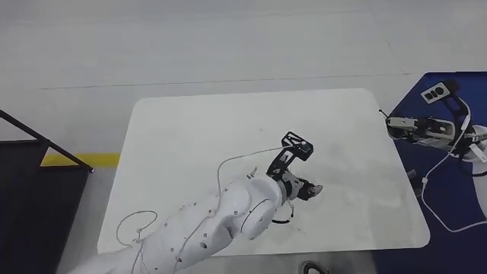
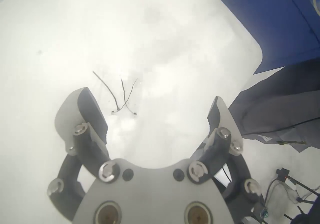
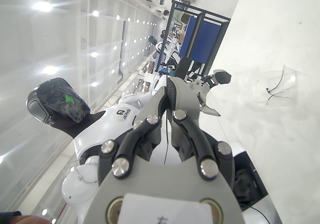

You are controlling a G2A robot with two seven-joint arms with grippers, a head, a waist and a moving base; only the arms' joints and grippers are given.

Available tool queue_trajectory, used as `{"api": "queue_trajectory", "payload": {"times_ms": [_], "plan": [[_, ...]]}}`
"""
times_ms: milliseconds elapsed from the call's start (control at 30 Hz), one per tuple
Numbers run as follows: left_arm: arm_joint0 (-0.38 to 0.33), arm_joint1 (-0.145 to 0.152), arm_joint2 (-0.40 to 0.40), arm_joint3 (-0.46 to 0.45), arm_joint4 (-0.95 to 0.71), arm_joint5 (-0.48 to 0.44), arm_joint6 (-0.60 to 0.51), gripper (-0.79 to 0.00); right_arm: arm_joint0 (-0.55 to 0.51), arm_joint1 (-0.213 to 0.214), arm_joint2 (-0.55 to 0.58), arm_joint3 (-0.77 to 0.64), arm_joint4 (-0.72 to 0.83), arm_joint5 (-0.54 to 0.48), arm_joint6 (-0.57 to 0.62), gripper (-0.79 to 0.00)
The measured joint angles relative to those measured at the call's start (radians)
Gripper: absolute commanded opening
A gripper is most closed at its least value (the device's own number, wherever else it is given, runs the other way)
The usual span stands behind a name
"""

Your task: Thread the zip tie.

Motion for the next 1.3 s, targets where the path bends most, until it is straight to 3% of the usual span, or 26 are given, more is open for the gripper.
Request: {"api": "queue_trajectory", "payload": {"times_ms": [33,67,100,167,300,533,667,733,1000,1300], "plan": [[-0.024,-0.015,0.012,0.032,-0.003,0.015,-0.010,0.000,0.000,0.000,0.000,0.000,0.000,0.000,0.000,-0.785],[-0.055,-0.036,0.027,0.081,-0.011,0.039,-0.028,-0.126,0.000,0.000,0.000,0.000,0.000,0.000,0.000,-0.785],[-0.076,-0.052,0.036,0.118,-0.024,0.056,-0.044,-0.191,0.000,0.000,0.000,0.000,0.000,0.000,0.000,-0.785],[-0.119,-0.087,0.054,0.202,-0.061,0.089,-0.079,-0.394,0.000,0.000,0.000,0.000,0.000,0.000,0.000,-0.785],[-0.161,-0.136,0.087,0.319,-0.106,0.108,-0.156,-0.456,0.000,0.000,0.000,0.000,0.000,0.000,0.000,-0.785],[-0.157,-0.175,0.089,0.408,-0.129,0.132,-0.148,-0.468,0.000,0.000,0.000,0.000,0.000,0.000,0.000,-0.785],[-0.155,-0.193,0.077,0.428,-0.121,0.162,-0.123,-0.529,0.000,0.000,0.000,0.000,0.000,0.000,0.000,-0.785],[-0.162,-0.198,0.081,0.441,-0.107,0.165,-0.145,-0.505,0.000,0.000,0.000,0.000,0.000,0.000,0.000,-0.785],[-0.178,-0.223,0.091,0.517,-0.050,0.181,-0.207,-0.542,0.000,0.000,0.000,0.000,0.000,0.000,0.000,-0.785],[-0.177,-0.269,0.088,0.625,-0.077,0.122,-0.183,-0.560,0.000,0.000,0.000,0.000,0.000,0.000,0.000,-0.785]]}}
